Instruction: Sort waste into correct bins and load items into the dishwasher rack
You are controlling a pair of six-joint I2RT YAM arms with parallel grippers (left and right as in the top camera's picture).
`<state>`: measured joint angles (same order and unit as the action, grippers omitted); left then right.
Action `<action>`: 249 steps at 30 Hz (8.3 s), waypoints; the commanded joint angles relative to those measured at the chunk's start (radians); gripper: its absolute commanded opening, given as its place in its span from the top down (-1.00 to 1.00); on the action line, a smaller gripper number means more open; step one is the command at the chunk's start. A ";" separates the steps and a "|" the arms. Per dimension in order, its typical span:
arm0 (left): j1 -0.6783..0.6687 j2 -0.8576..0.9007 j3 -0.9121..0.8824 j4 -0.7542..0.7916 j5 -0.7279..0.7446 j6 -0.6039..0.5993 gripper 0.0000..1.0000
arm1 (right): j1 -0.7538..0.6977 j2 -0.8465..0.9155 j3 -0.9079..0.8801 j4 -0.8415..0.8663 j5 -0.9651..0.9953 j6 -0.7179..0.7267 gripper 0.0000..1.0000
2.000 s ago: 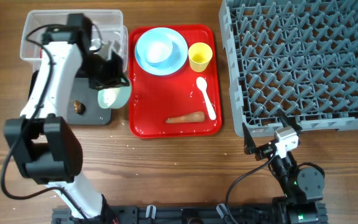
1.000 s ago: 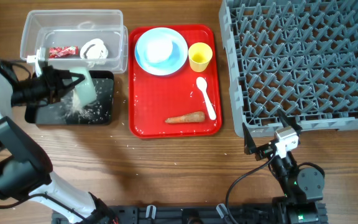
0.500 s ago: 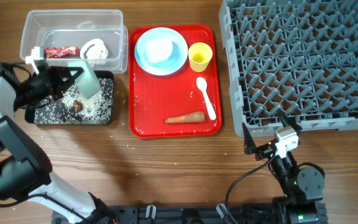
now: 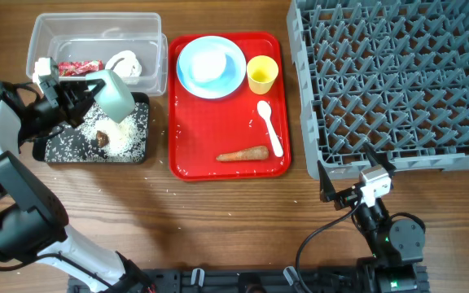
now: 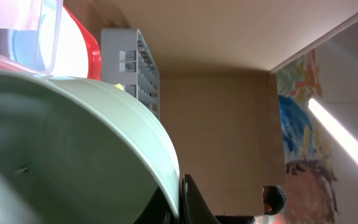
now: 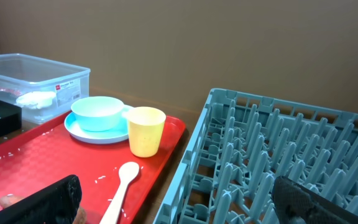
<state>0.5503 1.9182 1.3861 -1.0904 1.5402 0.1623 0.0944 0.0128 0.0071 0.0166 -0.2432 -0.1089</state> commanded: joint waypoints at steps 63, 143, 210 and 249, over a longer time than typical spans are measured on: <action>-1.146 -0.071 0.060 0.158 -1.392 0.333 -0.61 | -0.005 -0.008 -0.001 0.005 -0.014 0.004 -0.99; -0.254 -0.199 0.050 0.053 -1.526 -1.008 0.92 | -0.005 -0.008 -0.001 0.005 -0.014 0.004 -0.99; -0.891 -0.544 -0.292 0.534 -1.356 -0.393 -0.90 | -0.005 -0.008 -0.001 0.005 -0.014 0.004 -0.99; -0.907 -0.544 -0.292 0.477 -1.430 -0.406 -1.00 | -0.005 0.000 0.060 0.210 -0.034 0.017 -0.99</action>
<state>-0.3595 1.3727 1.0973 -0.6144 0.1307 -0.2382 0.0944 0.0128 0.0082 0.2131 -0.2470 -0.1574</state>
